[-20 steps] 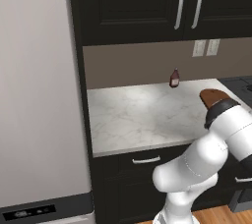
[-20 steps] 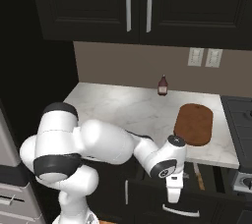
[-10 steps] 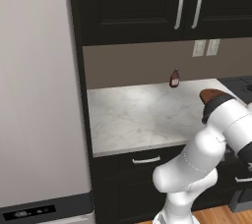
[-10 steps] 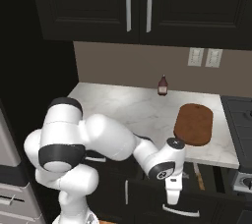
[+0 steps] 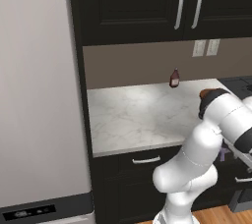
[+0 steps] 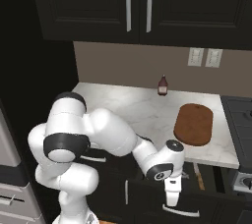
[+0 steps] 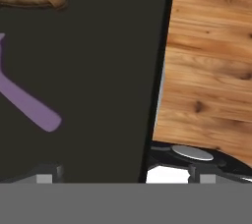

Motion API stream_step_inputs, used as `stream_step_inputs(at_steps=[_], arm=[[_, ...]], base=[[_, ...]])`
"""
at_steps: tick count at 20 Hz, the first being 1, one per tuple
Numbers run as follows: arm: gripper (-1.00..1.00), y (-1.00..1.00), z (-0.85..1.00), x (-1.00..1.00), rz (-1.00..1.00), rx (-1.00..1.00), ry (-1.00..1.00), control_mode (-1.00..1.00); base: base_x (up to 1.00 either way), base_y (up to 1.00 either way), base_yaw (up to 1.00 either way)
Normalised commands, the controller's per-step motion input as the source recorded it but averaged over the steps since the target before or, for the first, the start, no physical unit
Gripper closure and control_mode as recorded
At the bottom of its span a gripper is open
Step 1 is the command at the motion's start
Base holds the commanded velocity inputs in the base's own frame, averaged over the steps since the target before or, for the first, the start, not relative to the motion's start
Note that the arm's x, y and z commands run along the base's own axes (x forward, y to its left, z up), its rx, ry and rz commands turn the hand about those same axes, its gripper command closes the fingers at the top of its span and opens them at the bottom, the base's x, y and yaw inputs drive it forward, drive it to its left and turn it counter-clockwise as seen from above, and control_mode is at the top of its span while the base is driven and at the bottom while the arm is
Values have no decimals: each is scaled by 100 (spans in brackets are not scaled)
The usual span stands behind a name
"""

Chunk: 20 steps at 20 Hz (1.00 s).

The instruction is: Open the drawer on the right and place the cutting tools on the cutting board.

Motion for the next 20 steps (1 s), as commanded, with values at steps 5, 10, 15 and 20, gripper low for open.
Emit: stream_step_inputs(at_steps=[5,10,15,20], arm=[[-100,0,-5,-11,-1,0,4,-100],[-100,0,-6,-37,0,0,6,-100],[-100,0,-9,-48,0,0,1,-100],[-100,0,-9,-58,0,0,0,-100]], base=[[0,0,0],[0,0,0],[0,0,0],[0,0,0]])
